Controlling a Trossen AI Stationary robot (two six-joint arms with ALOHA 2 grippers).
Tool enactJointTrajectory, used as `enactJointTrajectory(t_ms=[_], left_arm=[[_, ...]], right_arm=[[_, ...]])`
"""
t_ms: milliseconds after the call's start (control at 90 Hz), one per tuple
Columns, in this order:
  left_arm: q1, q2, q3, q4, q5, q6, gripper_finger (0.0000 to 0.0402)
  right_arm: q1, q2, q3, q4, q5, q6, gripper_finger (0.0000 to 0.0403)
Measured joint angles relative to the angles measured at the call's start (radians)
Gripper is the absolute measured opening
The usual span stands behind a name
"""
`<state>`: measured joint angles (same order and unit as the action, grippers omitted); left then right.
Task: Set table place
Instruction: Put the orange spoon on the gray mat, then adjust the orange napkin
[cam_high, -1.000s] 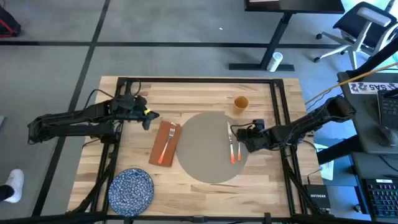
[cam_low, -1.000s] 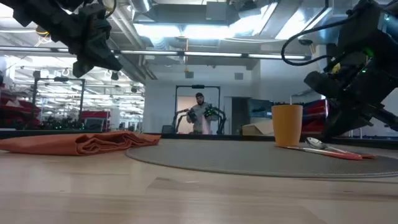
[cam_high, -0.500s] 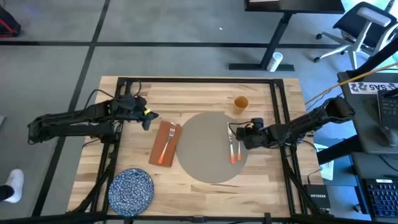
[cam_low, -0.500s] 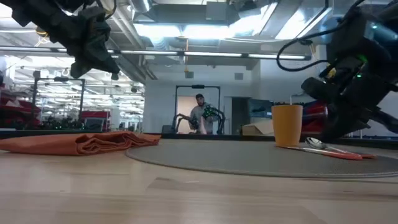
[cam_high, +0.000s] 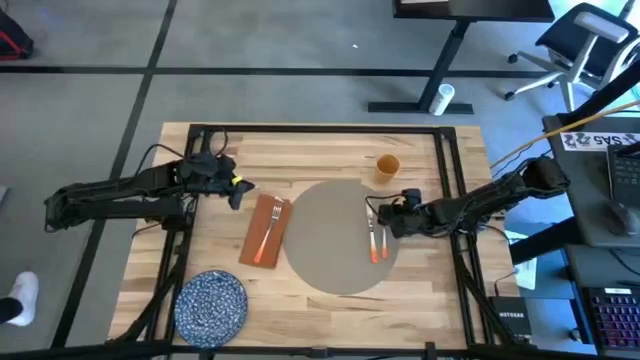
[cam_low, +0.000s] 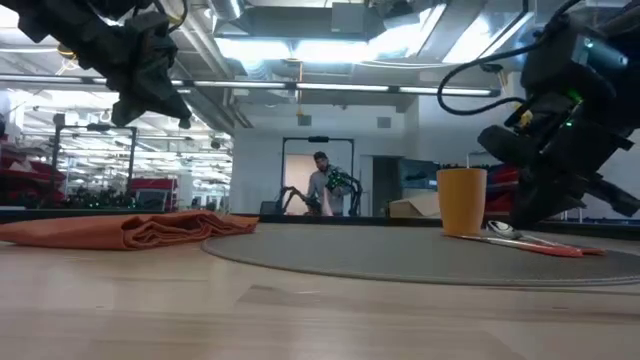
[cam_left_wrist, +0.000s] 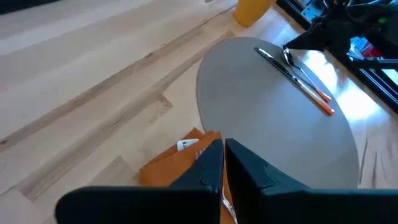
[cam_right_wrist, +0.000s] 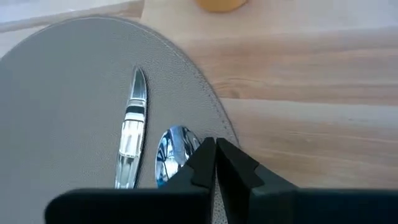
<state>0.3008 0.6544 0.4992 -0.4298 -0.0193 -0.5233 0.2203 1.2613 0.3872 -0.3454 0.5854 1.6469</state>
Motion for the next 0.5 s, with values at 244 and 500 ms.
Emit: enactJointTrajectory(t_ms=[244,500], left_arm=[[0.0,0.0,0.003,0.003,0.0,0.004,0.0],[-0.023,0.09,0.006,-0.111,0.028,0.1,0.0]], right_arm=[[0.0,-0.048,0.007,-0.008,0.027,-0.004,0.0],[0.0,-0.075,0.155,-0.053,0.076,-0.178,0.0]])
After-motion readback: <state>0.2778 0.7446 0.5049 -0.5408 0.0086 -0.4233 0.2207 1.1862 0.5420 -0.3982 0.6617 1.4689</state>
